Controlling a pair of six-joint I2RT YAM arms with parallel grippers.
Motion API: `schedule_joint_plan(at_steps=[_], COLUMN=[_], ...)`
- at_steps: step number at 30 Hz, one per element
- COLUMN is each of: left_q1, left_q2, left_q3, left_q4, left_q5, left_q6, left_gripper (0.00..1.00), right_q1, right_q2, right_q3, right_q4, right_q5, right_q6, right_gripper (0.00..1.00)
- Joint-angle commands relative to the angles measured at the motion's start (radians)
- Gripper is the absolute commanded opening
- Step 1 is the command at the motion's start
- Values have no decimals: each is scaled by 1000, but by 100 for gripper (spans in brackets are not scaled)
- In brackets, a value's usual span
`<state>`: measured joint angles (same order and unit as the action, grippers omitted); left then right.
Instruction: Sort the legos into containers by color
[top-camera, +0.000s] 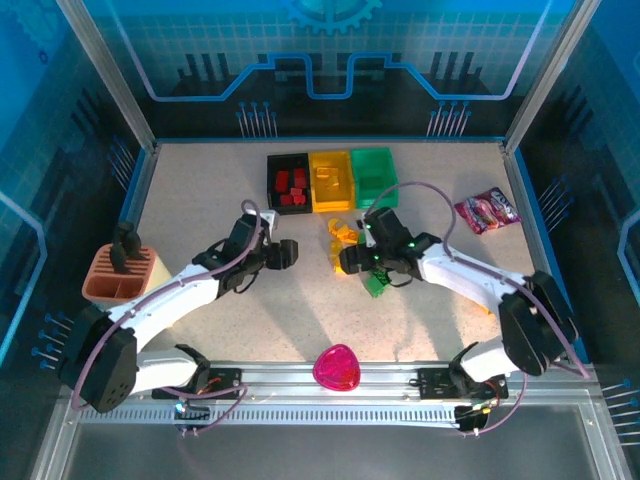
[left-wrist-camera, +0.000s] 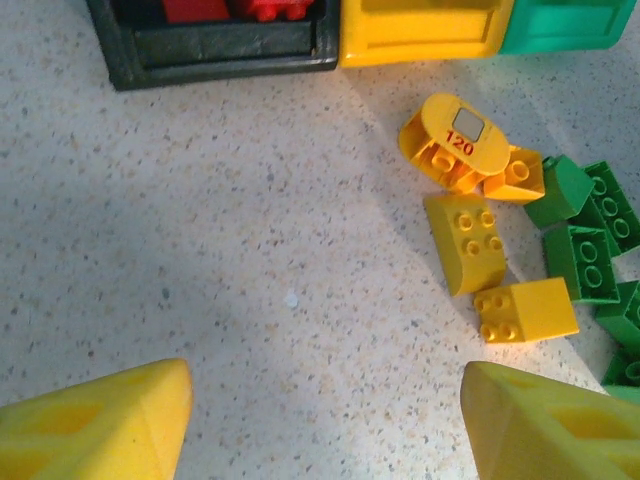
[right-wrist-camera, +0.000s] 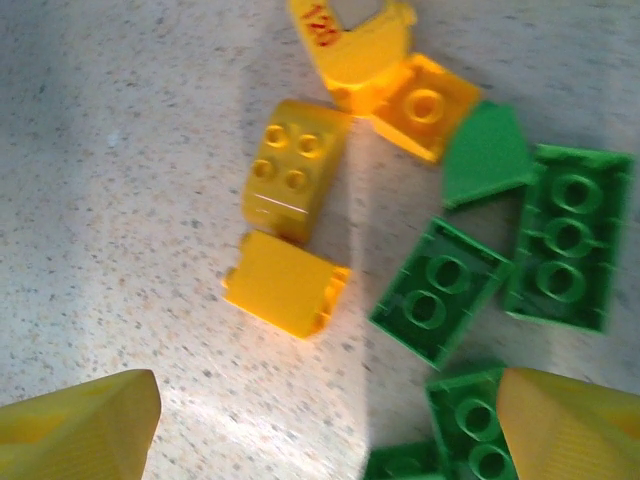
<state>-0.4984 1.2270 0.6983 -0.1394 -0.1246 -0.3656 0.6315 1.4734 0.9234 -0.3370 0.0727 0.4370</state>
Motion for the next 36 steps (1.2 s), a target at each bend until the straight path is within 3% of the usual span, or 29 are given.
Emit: schedule_joint_plan(at_steps=[1,11,17,22,26,36], left_q1=[3,3,3,4,4,3], left_q2=[-47,-150,-170,-173,-174,-206], left_q3=[-57,-186,-201,-210,-206,-215], left_q4=[43,43,33,46,49,75], left_q5=[-14,-45,-63,-67,-72,-24], left_q6=[-53,-78,-72,-76,-76,-80], left_gripper=[72,71,71,70,69,68], right_q1=[37,105,142,164,174,117], right_q2=[100,346,457,469,435,397], right_q3=[91,248,328,334,337,479], right_q4=[-54,-140,-217,-222,-227,-267], right_q5=[12,70,150,170,179,176], right_q6=[3,40,50,59,54,-30], right_gripper=[85,76,63,45,36,35])
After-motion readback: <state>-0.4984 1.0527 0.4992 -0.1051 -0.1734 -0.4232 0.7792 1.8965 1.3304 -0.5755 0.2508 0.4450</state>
